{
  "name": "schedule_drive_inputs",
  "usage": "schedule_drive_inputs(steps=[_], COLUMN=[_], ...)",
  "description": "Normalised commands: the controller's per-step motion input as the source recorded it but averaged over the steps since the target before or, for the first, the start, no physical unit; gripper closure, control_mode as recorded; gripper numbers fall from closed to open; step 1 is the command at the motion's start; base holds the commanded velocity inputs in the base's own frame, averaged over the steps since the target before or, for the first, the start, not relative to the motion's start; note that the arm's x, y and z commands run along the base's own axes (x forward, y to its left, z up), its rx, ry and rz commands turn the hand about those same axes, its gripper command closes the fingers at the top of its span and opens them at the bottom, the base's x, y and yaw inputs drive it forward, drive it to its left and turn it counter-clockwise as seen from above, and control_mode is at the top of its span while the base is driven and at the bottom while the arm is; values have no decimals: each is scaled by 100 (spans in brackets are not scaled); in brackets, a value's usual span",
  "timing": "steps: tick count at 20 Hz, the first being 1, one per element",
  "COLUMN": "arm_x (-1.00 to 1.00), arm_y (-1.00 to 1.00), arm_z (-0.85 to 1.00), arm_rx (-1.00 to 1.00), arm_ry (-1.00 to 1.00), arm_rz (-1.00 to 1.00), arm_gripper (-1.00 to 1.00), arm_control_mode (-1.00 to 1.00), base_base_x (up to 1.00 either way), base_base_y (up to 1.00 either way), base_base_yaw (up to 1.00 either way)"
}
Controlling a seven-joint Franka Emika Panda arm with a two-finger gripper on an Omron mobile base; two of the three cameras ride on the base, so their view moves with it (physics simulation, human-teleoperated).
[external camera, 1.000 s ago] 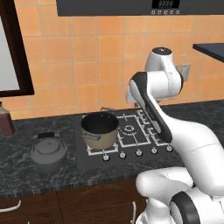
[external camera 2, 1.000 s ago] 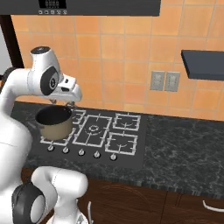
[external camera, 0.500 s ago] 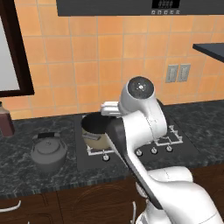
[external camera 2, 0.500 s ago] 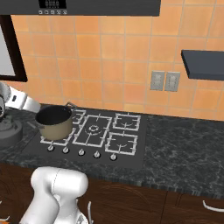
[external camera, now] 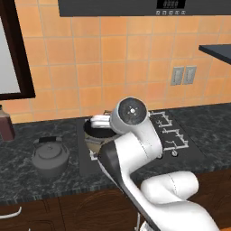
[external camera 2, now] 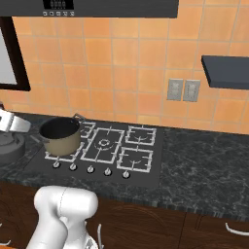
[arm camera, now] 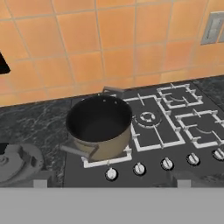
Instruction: Pick the kettle from the counter and place it on a stove burner. Then turn the burner on.
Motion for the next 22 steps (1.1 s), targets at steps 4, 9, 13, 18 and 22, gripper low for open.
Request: schedule_drive_inputs(steps=[4,9,13,18,22], arm_x=[-21,9,52,40,28], arm_y=[100,100,66,39,28], arm_z=[16,-2,-37,-30,-45], arm_rx=[-3,-2,0,3,5], arm_ry=[0,30,43,21,4], arm_rz=[0,0,0,-3,-14], arm_gripper=[-100,-100,-100,-100,-100], arm_control_mode=[-100,-100,-100,-100,-100], base_base_x=[0,0,0,0,0], base_base_y=[0,0,0,0,0], base_base_yaw=[0,0,0,0,0])
